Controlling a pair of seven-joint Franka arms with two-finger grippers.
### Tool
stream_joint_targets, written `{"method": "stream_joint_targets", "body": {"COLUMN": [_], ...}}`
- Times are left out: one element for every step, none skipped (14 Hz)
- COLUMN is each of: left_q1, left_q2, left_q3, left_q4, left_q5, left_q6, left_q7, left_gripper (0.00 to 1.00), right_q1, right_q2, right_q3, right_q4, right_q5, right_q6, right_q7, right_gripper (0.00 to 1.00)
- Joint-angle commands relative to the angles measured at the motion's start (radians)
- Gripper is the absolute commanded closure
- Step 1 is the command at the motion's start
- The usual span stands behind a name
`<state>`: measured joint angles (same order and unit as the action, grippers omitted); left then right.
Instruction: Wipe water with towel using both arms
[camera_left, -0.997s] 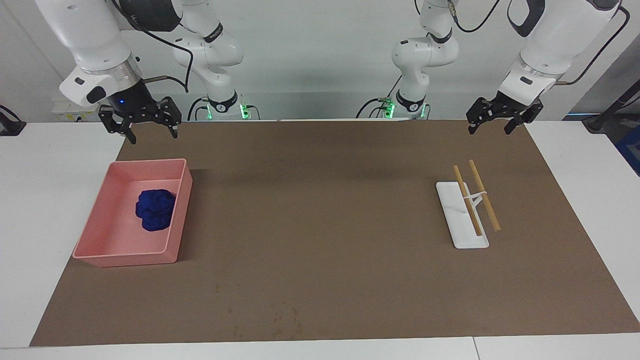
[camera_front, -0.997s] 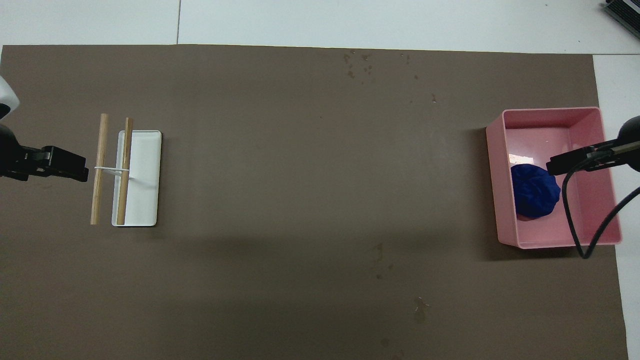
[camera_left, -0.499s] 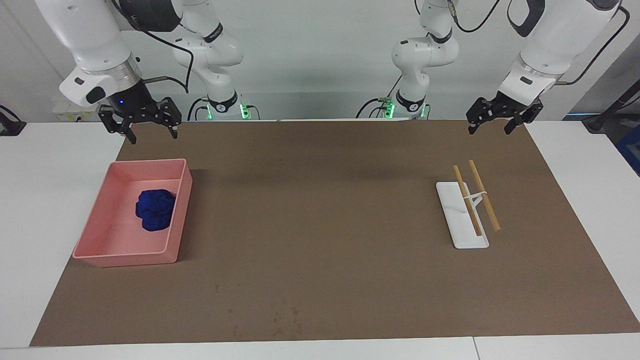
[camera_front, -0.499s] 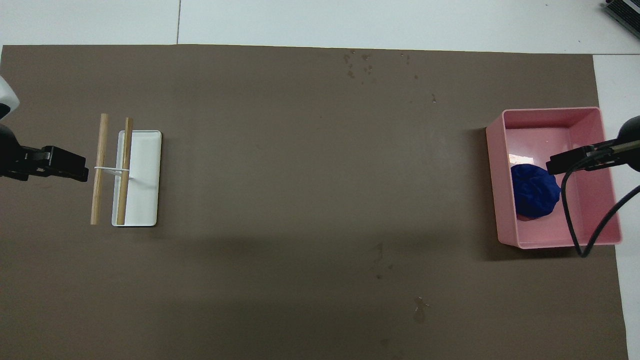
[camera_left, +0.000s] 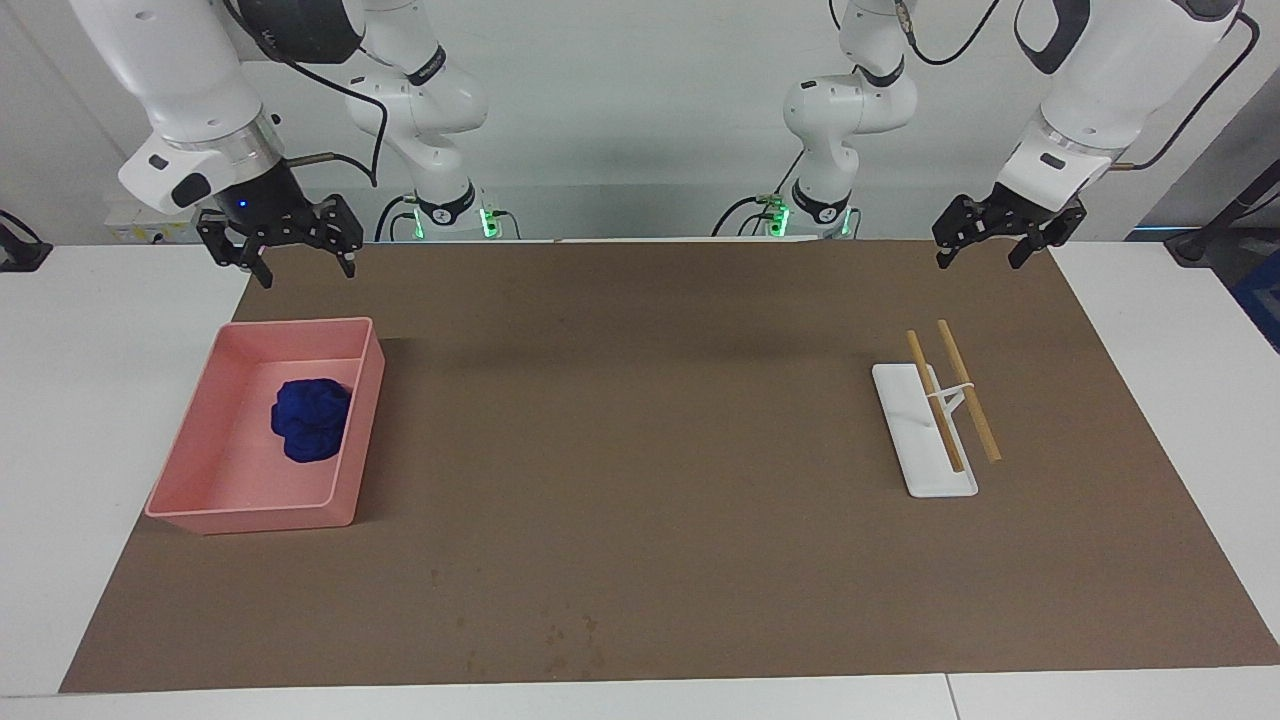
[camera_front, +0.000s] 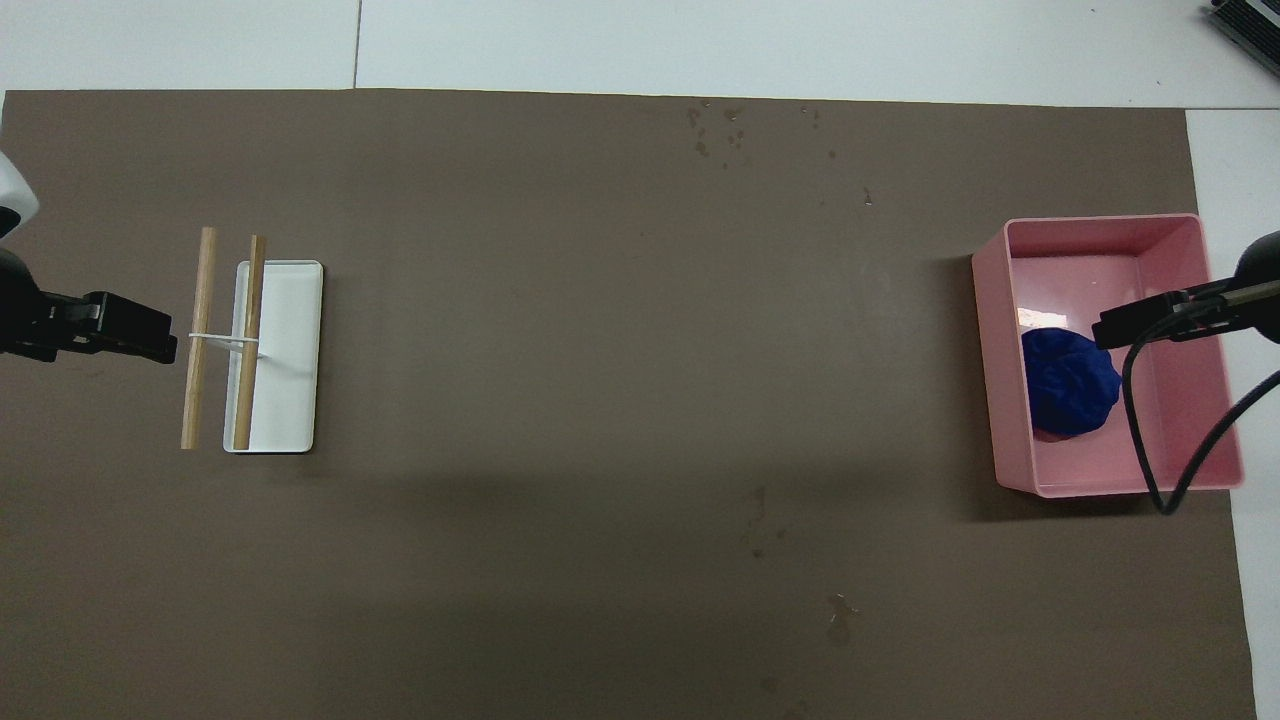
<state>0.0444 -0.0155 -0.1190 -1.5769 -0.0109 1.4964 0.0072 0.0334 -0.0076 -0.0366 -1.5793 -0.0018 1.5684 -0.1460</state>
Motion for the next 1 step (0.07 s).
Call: {"method": "stream_joint_targets", "body": {"left_q1": [0.006], "left_q2": [-0.023], "left_q3": [-0.005], "left_q4": [-0.029], "left_q5": [0.016], "left_q6": [0.016], "left_q7": [0.004], "left_gripper": [0.00], "right_q1": [0.002], "right_q2": [0.011], "right_q3": [-0.003], "right_q4": [0.016], "right_q5": [0.013], "right_q6": [-0.005], "right_q7": [0.019], "right_gripper": [0.00]}}
